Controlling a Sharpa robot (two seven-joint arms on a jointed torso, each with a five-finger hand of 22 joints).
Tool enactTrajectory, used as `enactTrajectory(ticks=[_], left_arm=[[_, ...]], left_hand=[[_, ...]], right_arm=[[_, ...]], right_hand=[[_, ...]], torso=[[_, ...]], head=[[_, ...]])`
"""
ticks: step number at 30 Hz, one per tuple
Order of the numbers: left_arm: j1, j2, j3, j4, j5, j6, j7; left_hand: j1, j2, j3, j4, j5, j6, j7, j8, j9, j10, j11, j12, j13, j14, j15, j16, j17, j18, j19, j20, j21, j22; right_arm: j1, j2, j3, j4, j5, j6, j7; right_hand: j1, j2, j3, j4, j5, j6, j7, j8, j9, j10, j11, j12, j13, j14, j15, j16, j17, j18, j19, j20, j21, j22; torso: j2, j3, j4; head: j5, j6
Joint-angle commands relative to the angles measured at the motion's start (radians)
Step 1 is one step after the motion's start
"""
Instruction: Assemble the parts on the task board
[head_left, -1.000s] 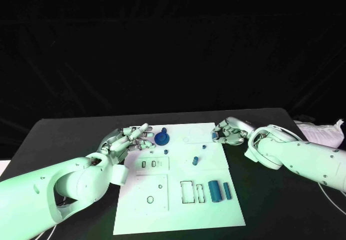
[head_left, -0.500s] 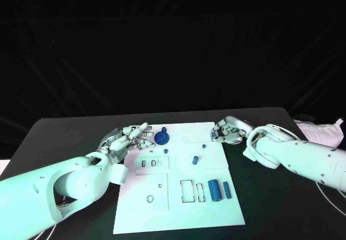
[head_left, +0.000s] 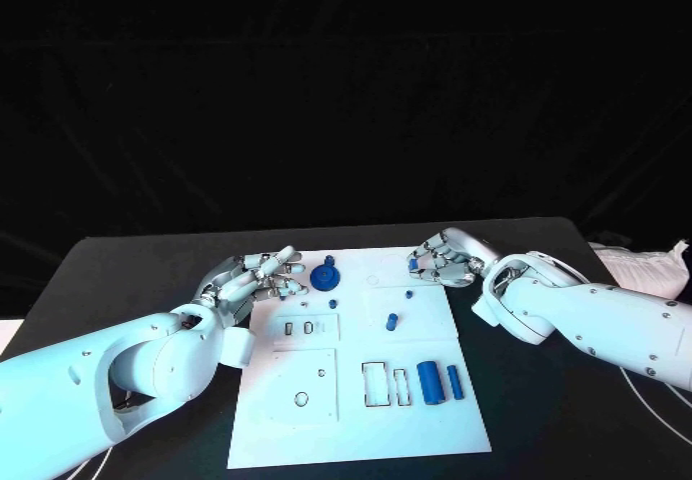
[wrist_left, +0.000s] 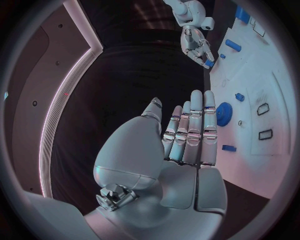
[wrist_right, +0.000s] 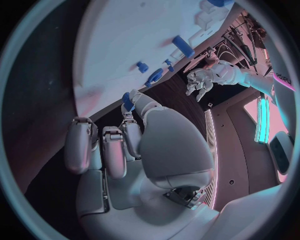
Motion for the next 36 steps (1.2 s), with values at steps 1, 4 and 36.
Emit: enactTrajectory(ticks=[1, 4, 36], left_arm=[[0.0, 0.004, 0.0, -0.011, -0.005, 0.015, 0.01], [0.0, 0.007, 0.0, -0.029, -0.005, 0.021, 0.013], [0.001, 0.027, 0.001, -0.086, -0.003, 0.004, 0.029]], left_hand=[[0.006, 0.008, -0.002, -0.007, 0.004, -0.008, 0.0, 0.0, 0.001, -0.008, -0.002, 0.005, 0.001, -0.006, 0.001, 0.006, 0.001, 0.008, -0.008, 0.002, 0.004, 0.001], [0.008, 0.009, -0.001, -0.009, 0.004, -0.009, 0.0, 0.0, 0.001, -0.008, -0.002, 0.006, 0.001, -0.007, 0.0, 0.006, 0.002, 0.008, -0.008, 0.002, 0.004, 0.002], [0.002, 0.013, -0.016, -0.025, 0.003, -0.02, 0.01, 0.009, 0.001, -0.031, 0.015, 0.025, -0.002, -0.129, 0.032, -0.08, -0.05, 0.005, -0.123, 0.034, -0.062, -0.027]], right_arm=[[0.004, 0.009, 0.001, 0.04, 0.001, -0.03, -0.096], [0.006, 0.034, 0.001, 0.066, -0.037, -0.031, -0.134], [-0.075, 0.301, -0.011, 0.086, -0.413, 0.076, -0.348]], right_hand=[[-0.029, 0.002, 0.007, 0.014, 0.02, -0.005, 0.0, -0.008, 0.013, -0.007, 0.0, -0.006, 0.016, 0.1, -0.002, -0.007, 0.239, -0.006, -0.003, -0.001, -0.006, -0.004], [-0.042, -0.006, 0.006, 0.018, 0.04, -0.005, 0.0, -0.009, 0.015, -0.005, 0.0, -0.005, 0.017, 0.101, -0.002, -0.006, 0.24, -0.006, -0.003, -0.001, -0.006, -0.004], [-0.061, -0.022, 0.0, 0.023, 0.045, -0.002, -0.002, -0.01, 0.019, -0.008, -0.001, -0.01, 0.014, 0.1, -0.002, -0.009, 0.236, -0.006, -0.004, -0.001, -0.008, -0.007]], torso=[[-0.007, -0.0048, 0.0044], [-0.012, -0.0065, 0.008], [-0.02, -0.0104, 0.0207]], head=[[0.004, -0.004], [0.005, -0.008], [0.082, -0.05]])
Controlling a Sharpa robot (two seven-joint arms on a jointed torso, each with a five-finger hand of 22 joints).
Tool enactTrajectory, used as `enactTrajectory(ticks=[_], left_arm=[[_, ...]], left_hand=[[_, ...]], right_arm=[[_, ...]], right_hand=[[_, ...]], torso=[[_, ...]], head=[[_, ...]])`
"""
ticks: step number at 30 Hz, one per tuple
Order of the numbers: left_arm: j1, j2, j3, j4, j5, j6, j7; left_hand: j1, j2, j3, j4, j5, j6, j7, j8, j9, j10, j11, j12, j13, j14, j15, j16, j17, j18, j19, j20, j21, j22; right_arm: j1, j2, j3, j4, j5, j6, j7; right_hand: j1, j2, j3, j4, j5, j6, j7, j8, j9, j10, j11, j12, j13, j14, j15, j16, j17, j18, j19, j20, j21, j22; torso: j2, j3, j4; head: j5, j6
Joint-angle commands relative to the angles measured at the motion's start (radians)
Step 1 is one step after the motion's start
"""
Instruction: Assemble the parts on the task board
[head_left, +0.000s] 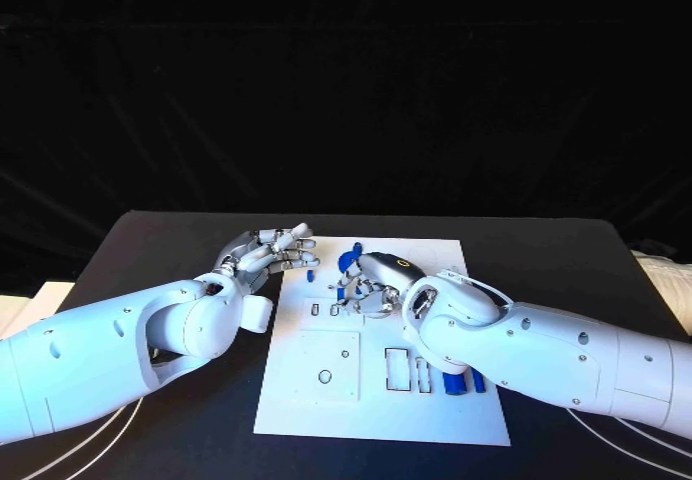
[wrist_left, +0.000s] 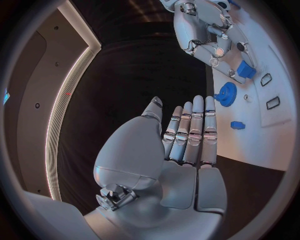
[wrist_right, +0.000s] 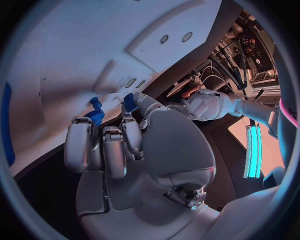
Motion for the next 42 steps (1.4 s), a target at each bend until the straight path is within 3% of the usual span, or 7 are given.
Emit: enactTrajectory(ticks=[1, 12, 15, 19, 30, 37, 42], left_arm=[[0.0, 0.003, 0.001, 0.005, -0.003, 0.0, 0.016], [0.0, 0.006, 0.0, 0.006, -0.003, 0.001, 0.015], [0.0, 0.006, 0.0, 0.005, -0.003, 0.002, 0.013], [0.0, 0.006, 0.0, 0.006, -0.003, 0.007, 0.009], [0.0, 0.004, 0.0, 0.003, -0.003, 0.011, 0.005], [0.0, 0.005, 0.0, 0.003, -0.003, 0.013, 0.004], [0.0, 0.004, 0.0, 0.003, -0.003, 0.013, 0.004]], left_hand=[[-0.002, 0.009, -0.001, -0.004, 0.003, -0.007, 0.005, 0.005, 0.001, -0.01, 0.0, 0.002, -0.001, -0.004, 0.0, -0.007, -0.001, 0.005, -0.011, 0.0, -0.004, -0.002], [-0.003, 0.01, -0.001, -0.005, 0.003, -0.007, 0.005, 0.006, 0.001, -0.01, 0.001, 0.004, -0.001, -0.007, 0.002, -0.011, -0.005, 0.005, -0.017, 0.002, -0.008, -0.004], [-0.003, 0.01, -0.001, -0.005, 0.003, -0.007, 0.005, 0.006, 0.001, -0.01, 0.001, 0.004, -0.001, -0.007, 0.002, -0.011, -0.005, 0.005, -0.017, 0.002, -0.008, -0.004], [-0.003, 0.01, -0.001, -0.005, 0.003, -0.007, 0.005, 0.006, 0.001, -0.01, 0.001, 0.004, -0.001, -0.008, 0.002, -0.012, -0.005, 0.005, -0.017, 0.002, -0.009, -0.004], [-0.003, 0.01, -0.001, -0.005, 0.003, -0.007, 0.005, 0.006, 0.001, -0.01, 0.001, 0.004, -0.001, -0.008, 0.002, -0.012, -0.005, 0.005, -0.017, 0.002, -0.009, -0.005], [-0.003, 0.011, -0.001, -0.005, 0.003, -0.007, 0.005, 0.006, 0.001, -0.011, 0.001, 0.004, -0.001, -0.008, 0.002, -0.013, -0.006, 0.006, -0.018, 0.003, -0.01, -0.005], [-0.003, 0.011, -0.001, -0.005, 0.003, -0.007, 0.005, 0.006, 0.001, -0.011, 0.001, 0.004, -0.001, -0.008, 0.002, -0.013, -0.006, 0.006, -0.018, 0.003, -0.01, -0.005]], right_arm=[[-0.009, 0.007, -0.001, -0.004, -0.062, 0.029, -0.04], [-0.021, 0.007, -0.005, -0.003, -0.084, 0.04, -0.064], [-0.021, 0.004, -0.005, -0.001, -0.088, 0.049, -0.067], [-0.021, -0.006, -0.006, 0.009, -0.102, 0.065, -0.078], [-0.023, -0.023, -0.007, 0.032, -0.118, 0.085, -0.091], [-0.024, -0.02, -0.008, 0.041, -0.117, 0.109, -0.088], [-0.025, -0.023, -0.009, 0.039, -0.117, 0.096, -0.094]], right_hand=[[-0.008, -0.003, -0.001, 0.003, 0.0, 0.007, -0.004, 0.004, 0.001, -0.006, -0.002, 0.0, 0.018, 0.1, -0.002, -0.005, 0.236, -0.006, -0.004, -0.001, -0.004, -0.001], [-0.01, -0.008, -0.002, 0.002, -0.002, 0.009, -0.004, 0.005, 0.003, -0.006, -0.003, 0.001, 0.019, 0.099, -0.003, -0.005, 0.236, -0.006, -0.004, -0.002, -0.005, -0.002], [-0.011, -0.011, -0.003, 0.002, -0.005, 0.009, -0.005, 0.005, 0.003, -0.006, -0.003, -0.001, 0.018, 0.099, -0.003, -0.006, 0.235, -0.006, -0.004, -0.002, -0.005, -0.001], [-0.02, -0.013, -0.005, 0.008, -0.033, 0.009, -0.004, 0.002, 0.005, -0.006, -0.003, -0.002, 0.017, 0.099, -0.003, -0.007, 0.233, -0.005, -0.005, -0.002, -0.006, -0.004], [-0.021, -0.019, -0.007, 0.007, -0.047, 0.009, -0.005, 0.001, 0.006, -0.006, -0.003, -0.003, 0.017, 0.099, -0.004, -0.007, 0.233, -0.005, -0.005, -0.002, -0.007, -0.005], [-0.022, -0.024, -0.009, 0.007, -0.06, 0.008, -0.004, 0.0, 0.007, -0.008, -0.003, -0.006, 0.015, 0.098, -0.004, -0.009, 0.231, -0.005, -0.006, -0.003, -0.008, -0.007], [-0.026, -0.029, -0.012, 0.009, -0.069, -0.008, 0.001, -0.011, 0.004, -0.022, 0.001, -0.026, -0.001, 0.097, -0.001, -0.012, 0.226, -0.003, -0.011, -0.002, -0.014, -0.017]], torso=[[0.001, 0.0001, 0.0015], [0.001, 0.0009, 0.0016], [0.001, 0.0009, -0.0011], [0.001, 0.0011, 0.0013], [0.001, 0.0008, -0.0009], [0.0, -0.0001, 0.0009], [0.0, -0.0007, 0.0012]], head=[[0.003, -0.002], [0.001, -0.011], [0.005, -0.013], [0.002, -0.017], [0.004, -0.019], [0.002, -0.02], [0.002, -0.021]])
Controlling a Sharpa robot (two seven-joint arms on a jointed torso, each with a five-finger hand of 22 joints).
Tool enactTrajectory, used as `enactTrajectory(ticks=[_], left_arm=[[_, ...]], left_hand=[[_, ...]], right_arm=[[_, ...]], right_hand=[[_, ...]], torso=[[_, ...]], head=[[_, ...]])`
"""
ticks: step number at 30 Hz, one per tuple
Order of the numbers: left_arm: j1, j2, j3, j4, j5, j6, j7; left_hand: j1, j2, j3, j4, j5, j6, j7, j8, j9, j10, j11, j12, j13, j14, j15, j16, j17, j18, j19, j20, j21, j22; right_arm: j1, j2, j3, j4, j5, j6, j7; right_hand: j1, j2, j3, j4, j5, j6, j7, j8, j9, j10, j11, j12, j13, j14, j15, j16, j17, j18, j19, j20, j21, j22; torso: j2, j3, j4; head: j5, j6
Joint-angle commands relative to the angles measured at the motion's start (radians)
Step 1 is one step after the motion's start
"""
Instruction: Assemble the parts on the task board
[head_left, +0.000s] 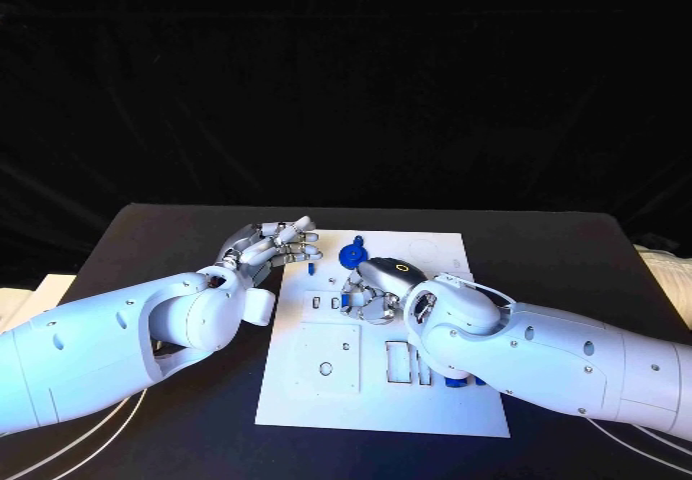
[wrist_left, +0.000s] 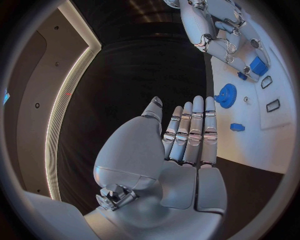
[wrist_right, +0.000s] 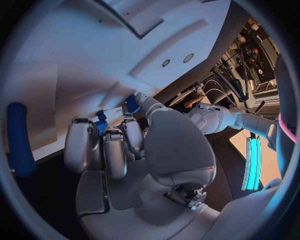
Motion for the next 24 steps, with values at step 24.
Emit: enactTrajectory(ticks=[24], left_arm=[[0.0, 0.003, 0.001, -0.004, -0.003, 0.018, 0.0]], left_hand=[[-0.003, 0.012, -0.001, -0.005, 0.003, -0.008, 0.006, 0.007, 0.001, -0.007, -0.002, 0.005, -0.002, -0.008, 0.002, -0.005, -0.003, 0.006, -0.008, 0.0, -0.006, -0.002]], right_arm=[[-0.006, -0.003, -0.007, -0.005, -0.012, -0.035, -0.021]], right_hand=[[-0.037, -0.068, -0.057, 0.042, -0.044, -0.108, 0.034, -0.057, -0.01, -0.076, 0.029, -0.099, -0.074, 0.092, 0.024, -0.022, 0.206, 0.005, -0.031, 0.025, -0.034, -0.052]], torso=[[0.0, -0.0001, 0.0005]], head=[[-0.008, 0.001]])
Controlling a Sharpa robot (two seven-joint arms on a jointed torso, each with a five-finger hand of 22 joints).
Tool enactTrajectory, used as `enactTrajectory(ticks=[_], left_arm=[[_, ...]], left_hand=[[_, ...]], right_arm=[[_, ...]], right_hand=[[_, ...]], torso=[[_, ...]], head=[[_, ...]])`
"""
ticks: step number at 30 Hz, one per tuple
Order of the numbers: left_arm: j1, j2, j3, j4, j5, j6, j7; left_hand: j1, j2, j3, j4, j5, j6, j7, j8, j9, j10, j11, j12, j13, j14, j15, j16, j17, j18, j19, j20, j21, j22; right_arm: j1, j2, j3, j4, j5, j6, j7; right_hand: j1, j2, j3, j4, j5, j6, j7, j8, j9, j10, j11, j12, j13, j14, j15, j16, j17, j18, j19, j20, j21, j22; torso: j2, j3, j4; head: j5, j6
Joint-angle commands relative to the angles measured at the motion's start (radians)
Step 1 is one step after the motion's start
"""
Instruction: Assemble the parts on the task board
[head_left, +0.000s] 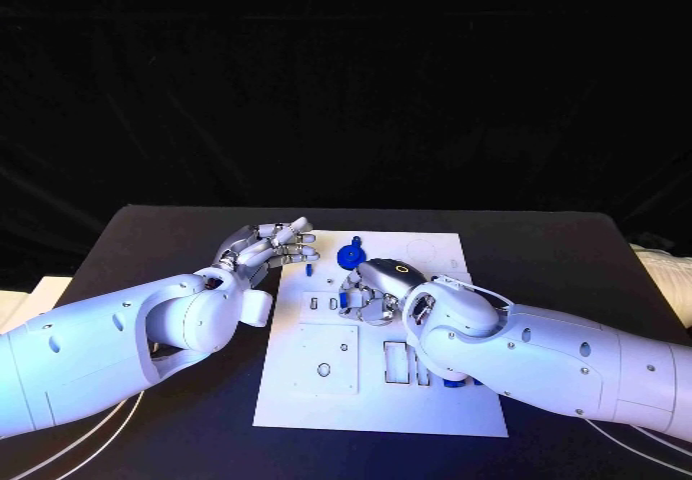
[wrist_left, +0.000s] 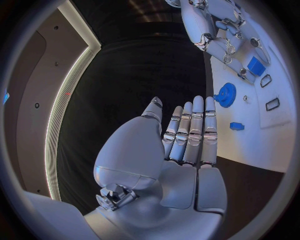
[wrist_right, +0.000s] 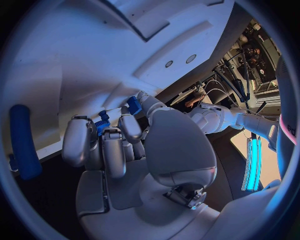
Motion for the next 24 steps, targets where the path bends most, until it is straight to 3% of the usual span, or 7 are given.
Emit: enactTrajectory(ticks=[1, 4, 10, 15, 20, 24], left_arm=[[0.0, 0.002, 0.001, 0.0, -0.003, 0.017, 0.003], [0.0, 0.002, 0.001, 0.0, -0.003, 0.018, 0.002], [0.0, 0.003, 0.001, -0.003, -0.003, 0.019, 0.001], [0.0, 0.003, 0.001, -0.006, -0.005, 0.014, -0.006], [0.0, -0.001, 0.0, -0.007, -0.029, -0.005, -0.03], [0.002, -0.01, -0.001, 0.0, -0.116, -0.005, -0.12]], left_hand=[[0.002, 0.008, -0.001, -0.005, 0.003, -0.008, 0.006, 0.007, 0.001, -0.007, -0.002, 0.005, -0.002, -0.008, 0.002, -0.005, -0.001, 0.006, -0.008, 0.0, -0.006, -0.001], [0.002, 0.008, -0.001, -0.005, 0.003, -0.008, 0.006, 0.007, 0.001, -0.007, -0.002, 0.005, -0.002, -0.008, 0.002, -0.005, -0.001, 0.006, -0.008, 0.0, -0.006, -0.001], [0.002, 0.008, -0.001, -0.006, 0.003, -0.008, 0.006, 0.007, 0.001, -0.008, -0.002, 0.005, -0.002, -0.008, 0.002, -0.005, -0.001, 0.006, -0.008, 0.0, -0.006, -0.001], [0.004, 0.01, -0.002, -0.012, 0.003, -0.006, 0.0, 0.011, 0.002, -0.007, -0.01, 0.012, -0.002, 0.062, -0.014, 0.042, 0.009, 0.013, 0.046, -0.011, 0.027, 0.014], [0.0, 0.006, -0.009, -0.016, 0.003, -0.009, -0.006, 0.013, 0.001, -0.007, -0.022, 0.018, -0.004, 0.161, -0.04, 0.172, 0.062, 0.011, 0.144, -0.041, 0.106, 0.056], [-0.008, -0.001, -0.018, -0.015, 0.002, 0.005, -0.023, 0.026, 0.004, 0.046, -0.046, 0.067, 0.018, 0.223, -0.068, 0.336, 0.152, 0.01, 0.235, -0.069, 0.214, 0.121]], right_arm=[[-0.003, -0.002, -0.002, -0.001, -0.009, -0.013, -0.013], [-0.003, -0.002, -0.002, 0.002, -0.008, -0.039, -0.006], [-0.006, -0.01, -0.003, 0.021, 0.001, -0.163, 0.046], [-0.009, -0.03, -0.001, 0.052, 0.025, -0.235, 0.11], [0.002, -0.085, 0.009, 0.108, 0.119, -0.21, 0.243], [0.045, -0.164, 0.016, 0.165, 0.277, -0.126, 0.34]], right_hand=[[-0.002, -0.011, -0.017, 0.006, -0.005, -0.007, 0.0, -0.003, 0.001, -0.003, -0.001, 0.001, 0.001, 0.092, 0.009, -0.004, 0.206, 0.005, -0.005, 0.001, -0.006, -0.001], [-0.004, -0.013, -0.023, 0.011, -0.006, -0.007, 0.0, -0.002, 0.002, -0.001, -0.001, 0.004, 0.003, 0.092, 0.009, -0.003, 0.207, 0.005, -0.004, 0.001, -0.006, 0.0], [-0.001, -0.018, -0.035, 0.015, -0.006, -0.009, 0.0, -0.002, 0.003, 0.013, -0.001, 0.025, 0.02, 0.094, 0.009, -0.001, 0.212, 0.004, 0.0, 0.001, -0.003, 0.007], [0.003, -0.02, -0.043, 0.019, -0.002, -0.014, 0.001, -0.003, 0.003, 0.014, -0.001, 0.028, 0.022, 0.094, 0.009, 0.0, 0.213, 0.003, 0.002, 0.001, -0.001, 0.009], [0.012, -0.016, -0.045, 0.019, 0.002, -0.015, 0.001, -0.003, 0.004, 0.014, -0.001, 0.03, 0.023, 0.095, 0.009, 0.002, 0.215, 0.002, 0.005, 0.001, 0.002, 0.016], [0.024, -0.007, -0.047, 0.018, 0.009, -0.016, 0.001, -0.002, 0.005, 0.011, 0.0, 0.027, 0.02, 0.095, 0.009, 0.003, 0.218, 0.002, 0.007, 0.001, 0.003, 0.018]], torso=[[0.0, 0.0003, 0.0005], [0.0, 0.0004, 0.0003], [0.0, 0.001, 0.0001], [-0.001, 0.0014, 0.0008], [-0.004, 0.001, 0.0001], [-0.012, 0.0048, -0.0012]], head=[[-0.001, -0.001], [-0.001, -0.002], [-0.002, 0.001], [-0.002, 0.001], [-0.001, 0.0], [0.004, -0.002]])
